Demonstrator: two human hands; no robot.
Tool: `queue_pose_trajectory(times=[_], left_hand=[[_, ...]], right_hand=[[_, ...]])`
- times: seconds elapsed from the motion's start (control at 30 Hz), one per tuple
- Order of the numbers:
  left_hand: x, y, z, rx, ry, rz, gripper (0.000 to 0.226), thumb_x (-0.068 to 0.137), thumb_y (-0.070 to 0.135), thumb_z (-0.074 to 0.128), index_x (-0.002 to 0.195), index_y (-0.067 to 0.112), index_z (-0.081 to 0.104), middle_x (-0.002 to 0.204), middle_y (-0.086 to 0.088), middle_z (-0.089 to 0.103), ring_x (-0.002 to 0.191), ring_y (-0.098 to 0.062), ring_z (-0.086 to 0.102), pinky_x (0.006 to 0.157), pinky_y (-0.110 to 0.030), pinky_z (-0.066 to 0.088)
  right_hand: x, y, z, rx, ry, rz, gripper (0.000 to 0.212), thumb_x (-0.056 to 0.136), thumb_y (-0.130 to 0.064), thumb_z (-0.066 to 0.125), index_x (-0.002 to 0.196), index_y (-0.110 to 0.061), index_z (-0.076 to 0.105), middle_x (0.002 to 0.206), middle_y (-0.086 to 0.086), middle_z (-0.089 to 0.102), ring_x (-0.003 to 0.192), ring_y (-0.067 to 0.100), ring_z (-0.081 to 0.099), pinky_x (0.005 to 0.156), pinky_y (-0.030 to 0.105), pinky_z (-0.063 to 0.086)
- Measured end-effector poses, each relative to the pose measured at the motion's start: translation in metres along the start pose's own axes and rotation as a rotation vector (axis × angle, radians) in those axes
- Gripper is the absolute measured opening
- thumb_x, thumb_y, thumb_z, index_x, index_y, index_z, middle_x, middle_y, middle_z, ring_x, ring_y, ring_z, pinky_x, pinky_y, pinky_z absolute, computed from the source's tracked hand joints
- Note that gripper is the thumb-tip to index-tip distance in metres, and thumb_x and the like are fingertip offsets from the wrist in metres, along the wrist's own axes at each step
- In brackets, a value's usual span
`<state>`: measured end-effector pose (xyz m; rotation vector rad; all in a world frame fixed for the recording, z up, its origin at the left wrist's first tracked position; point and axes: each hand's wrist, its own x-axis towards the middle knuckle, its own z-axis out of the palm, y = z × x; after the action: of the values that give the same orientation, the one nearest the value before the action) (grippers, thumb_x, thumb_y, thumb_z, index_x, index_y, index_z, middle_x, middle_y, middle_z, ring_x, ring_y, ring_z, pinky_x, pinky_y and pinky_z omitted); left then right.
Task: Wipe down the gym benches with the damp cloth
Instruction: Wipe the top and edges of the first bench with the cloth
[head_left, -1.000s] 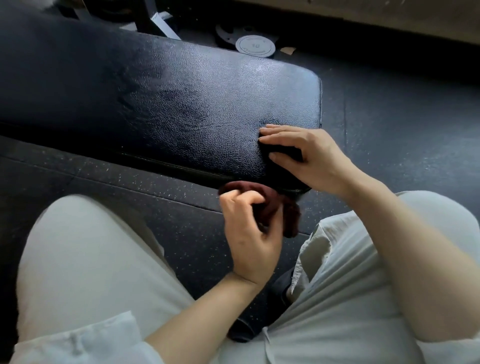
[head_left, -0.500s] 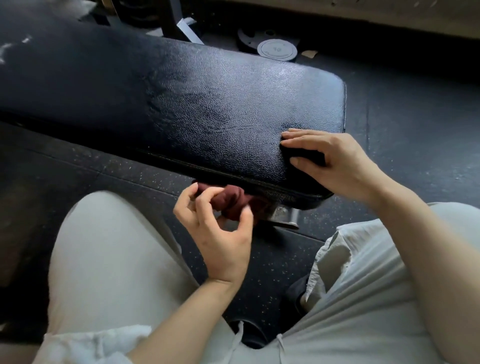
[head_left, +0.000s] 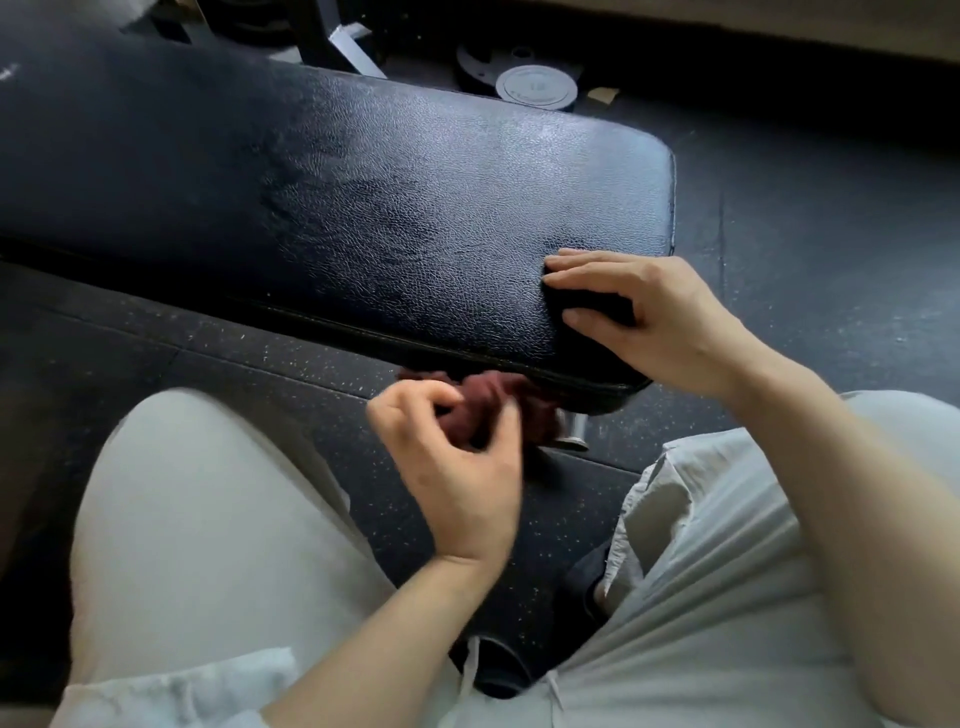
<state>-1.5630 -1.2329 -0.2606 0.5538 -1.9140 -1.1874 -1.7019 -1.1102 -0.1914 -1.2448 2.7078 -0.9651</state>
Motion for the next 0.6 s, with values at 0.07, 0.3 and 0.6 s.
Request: queue_pose_trajectory(times=[0.07, 0.3, 0.6], left_hand=[[0.007, -0.002, -0.001, 0.008, 0.072, -0.028, 0.041, 0.067, 0.004, 0.080, 0.085, 0.012, 0.044, 0.099, -0.005, 0.038, 0.094, -0.004, 0.045, 0.092, -0.025, 0.043], [-0.022, 0.026, 0.022, -0.094, -0.215, 0.077, 0.032, 0.070, 0.021, 0.078, 0.078, 0.006, 0.050, 0.094, -0.004, 0.041, 0.090, -0.006, 0.045, 0.090, -0.012, 0.035], [-0.017, 0.028, 0.015, -0.061, -0.306, 0.055, 0.038, 0.069, 0.033, 0.080, 0.079, 0.010, 0.051, 0.095, 0.001, 0.041, 0.090, -0.001, 0.045, 0.086, -0.009, 0.035]], right_hand=[[0.001, 0.000, -0.001, -0.001, -0.003, 0.006, 0.037, 0.083, -0.023, 0.060, 0.116, -0.010, 0.070, 0.126, 0.003, 0.064, 0.122, 0.009, 0.054, 0.110, 0.018, 0.033], [0.002, 0.001, 0.000, 0.001, -0.003, -0.011, 0.036, 0.082, -0.022, 0.061, 0.115, -0.008, 0.070, 0.125, 0.005, 0.064, 0.121, 0.010, 0.055, 0.109, 0.019, 0.035], [0.000, -0.001, 0.002, -0.051, 0.018, -0.031, 0.035, 0.084, -0.021, 0.060, 0.115, -0.007, 0.070, 0.126, 0.007, 0.064, 0.123, 0.015, 0.056, 0.110, 0.022, 0.035]])
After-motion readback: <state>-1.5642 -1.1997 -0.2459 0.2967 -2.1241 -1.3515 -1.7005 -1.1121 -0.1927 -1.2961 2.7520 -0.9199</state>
